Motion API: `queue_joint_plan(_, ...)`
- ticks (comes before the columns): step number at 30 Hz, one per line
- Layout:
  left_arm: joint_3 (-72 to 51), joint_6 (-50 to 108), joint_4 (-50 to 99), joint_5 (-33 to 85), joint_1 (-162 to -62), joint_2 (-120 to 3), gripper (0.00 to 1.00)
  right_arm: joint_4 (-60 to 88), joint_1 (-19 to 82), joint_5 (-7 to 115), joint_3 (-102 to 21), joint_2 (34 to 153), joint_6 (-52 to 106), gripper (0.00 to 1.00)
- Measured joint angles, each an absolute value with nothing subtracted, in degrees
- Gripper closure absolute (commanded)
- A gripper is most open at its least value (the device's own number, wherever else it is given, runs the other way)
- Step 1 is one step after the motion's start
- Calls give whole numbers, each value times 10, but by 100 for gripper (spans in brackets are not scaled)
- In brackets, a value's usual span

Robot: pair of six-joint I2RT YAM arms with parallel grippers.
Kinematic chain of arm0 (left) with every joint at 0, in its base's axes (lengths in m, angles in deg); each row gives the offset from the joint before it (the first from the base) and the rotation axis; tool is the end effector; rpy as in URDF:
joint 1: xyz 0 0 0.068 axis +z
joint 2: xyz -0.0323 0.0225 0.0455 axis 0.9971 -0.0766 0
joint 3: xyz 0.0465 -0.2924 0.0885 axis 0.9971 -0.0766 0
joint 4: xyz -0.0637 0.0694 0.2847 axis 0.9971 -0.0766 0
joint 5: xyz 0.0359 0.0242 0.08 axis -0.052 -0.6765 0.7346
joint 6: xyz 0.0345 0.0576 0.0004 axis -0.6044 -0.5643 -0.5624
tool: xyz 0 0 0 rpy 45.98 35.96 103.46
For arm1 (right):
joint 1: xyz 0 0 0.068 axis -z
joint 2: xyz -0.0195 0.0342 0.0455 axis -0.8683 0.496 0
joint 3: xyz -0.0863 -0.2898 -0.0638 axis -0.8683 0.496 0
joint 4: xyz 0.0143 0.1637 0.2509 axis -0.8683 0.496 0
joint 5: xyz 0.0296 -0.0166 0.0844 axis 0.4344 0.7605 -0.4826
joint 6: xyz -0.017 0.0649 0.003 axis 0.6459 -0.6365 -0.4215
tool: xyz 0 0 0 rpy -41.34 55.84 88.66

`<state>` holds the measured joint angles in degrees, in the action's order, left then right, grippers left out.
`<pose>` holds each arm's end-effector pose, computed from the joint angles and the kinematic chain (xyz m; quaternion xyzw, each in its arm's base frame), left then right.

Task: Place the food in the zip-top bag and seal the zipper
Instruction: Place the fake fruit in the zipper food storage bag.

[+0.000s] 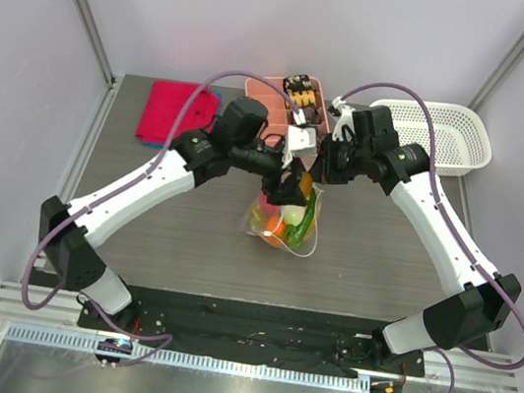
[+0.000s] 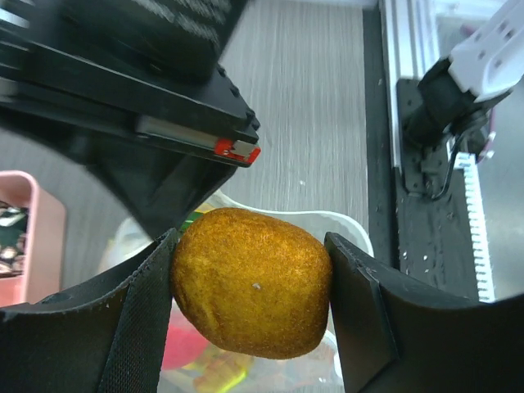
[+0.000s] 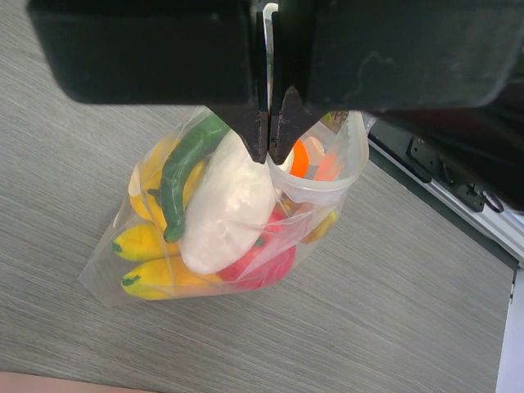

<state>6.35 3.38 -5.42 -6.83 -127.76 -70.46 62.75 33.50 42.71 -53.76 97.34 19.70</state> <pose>0.2683 -0.2900 0.4294 0.5372 0.6180 -0.4076 0.4042 0.3168 0.1788 0.4040 -0.1624 0.9000 0.2704 0.3009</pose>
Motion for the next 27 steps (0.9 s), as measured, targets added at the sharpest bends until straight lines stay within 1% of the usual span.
queue_joint_plan(6,43,0,-55,-22,-1305,-728,57,627,339,425,-538,973,193,99)
queue_joint_plan(13,43,-39,-61,25,-1309,-759,47,627,347,419,-538,973,187,99)
queue_joint_plan(18,43,-61,-72,40,-1311,-774,44,628,351,410,-538,973,182,99)
queue_joint_plan(21,44,-74,-76,42,-1317,-774,38,628,352,404,-538,973,178,99)
queue_joint_plan(24,44,-92,-90,51,-1327,-774,24,629,354,401,-538,973,175,99)
queue_joint_plan(25,45,-99,-96,56,-1329,-774,16,629,354,401,-538,973,174,99)
queue_joint_plan(26,45,-103,-99,61,-1330,-774,10,629,355,401,-538,973,173,99)
queue_joint_plan(27,45,-107,-104,66,-1332,-774,1,629,357,400,-538,973,172,99)
